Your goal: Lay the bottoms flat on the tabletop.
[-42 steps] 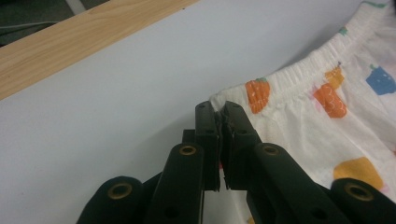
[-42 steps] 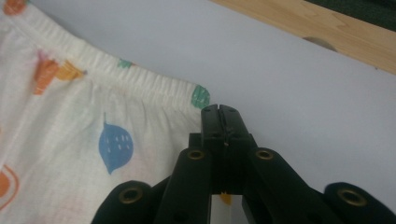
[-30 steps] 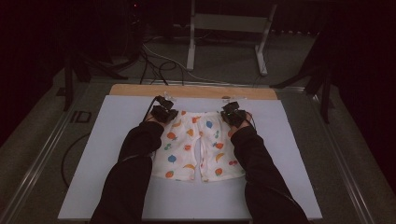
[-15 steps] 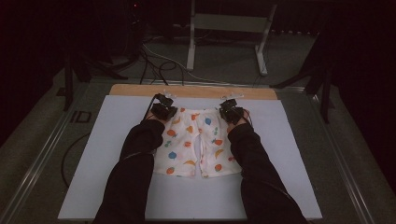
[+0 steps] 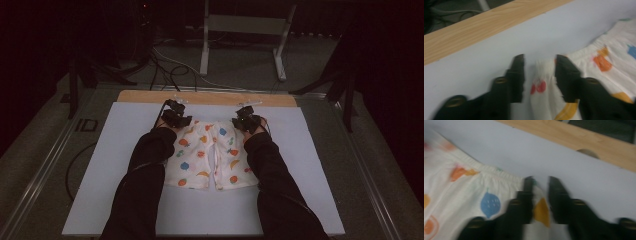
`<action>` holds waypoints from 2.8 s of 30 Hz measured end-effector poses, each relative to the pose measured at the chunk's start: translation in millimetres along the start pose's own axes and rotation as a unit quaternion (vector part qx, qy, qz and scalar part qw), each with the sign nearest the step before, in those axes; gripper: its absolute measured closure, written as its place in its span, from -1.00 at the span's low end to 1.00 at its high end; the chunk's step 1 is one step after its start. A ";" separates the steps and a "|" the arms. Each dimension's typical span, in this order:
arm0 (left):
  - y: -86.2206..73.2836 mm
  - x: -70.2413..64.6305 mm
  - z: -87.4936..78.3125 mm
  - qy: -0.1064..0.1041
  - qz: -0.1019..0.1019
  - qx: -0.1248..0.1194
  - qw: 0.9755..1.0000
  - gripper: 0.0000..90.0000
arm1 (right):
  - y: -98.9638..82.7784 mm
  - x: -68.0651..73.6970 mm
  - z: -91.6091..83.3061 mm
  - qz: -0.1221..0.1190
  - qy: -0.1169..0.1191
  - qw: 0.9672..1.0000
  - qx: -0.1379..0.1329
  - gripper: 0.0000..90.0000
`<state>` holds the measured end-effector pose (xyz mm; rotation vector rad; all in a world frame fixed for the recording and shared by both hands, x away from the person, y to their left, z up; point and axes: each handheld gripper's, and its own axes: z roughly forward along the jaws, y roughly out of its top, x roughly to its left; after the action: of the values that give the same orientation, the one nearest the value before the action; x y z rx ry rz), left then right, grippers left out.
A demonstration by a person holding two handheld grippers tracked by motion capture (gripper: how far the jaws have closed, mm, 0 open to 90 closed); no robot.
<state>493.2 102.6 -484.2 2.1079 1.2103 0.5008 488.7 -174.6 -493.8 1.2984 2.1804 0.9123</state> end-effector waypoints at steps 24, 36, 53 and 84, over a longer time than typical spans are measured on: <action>-5.8 -5.0 -32.7 -0.093 0.007 0.002 0.996 -0.99 | -0.5 14.5 -26.2 -0.018 0.035 0.999 -0.020 -0.81; -12.5 -18.2 -50.9 -0.132 0.045 0.000 0.990 -0.99 | -7.7 21.3 -38.6 -0.059 0.065 0.996 -0.013 -0.81; -54.6 -12.6 -85.1 -0.151 0.056 -0.019 0.987 -0.99 | -35.8 21.2 -68.3 -0.073 0.084 0.994 -0.020 -0.81; -159.4 -17.5 -134.4 -0.173 0.075 -0.023 0.982 -0.99 | -110.3 38.6 -126.4 -0.111 0.091 0.989 -0.043 -0.81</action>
<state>304.5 191.8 -499.0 2.1454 0.8402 0.2092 322.1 -217.6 -488.9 0.9413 2.3376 1.0555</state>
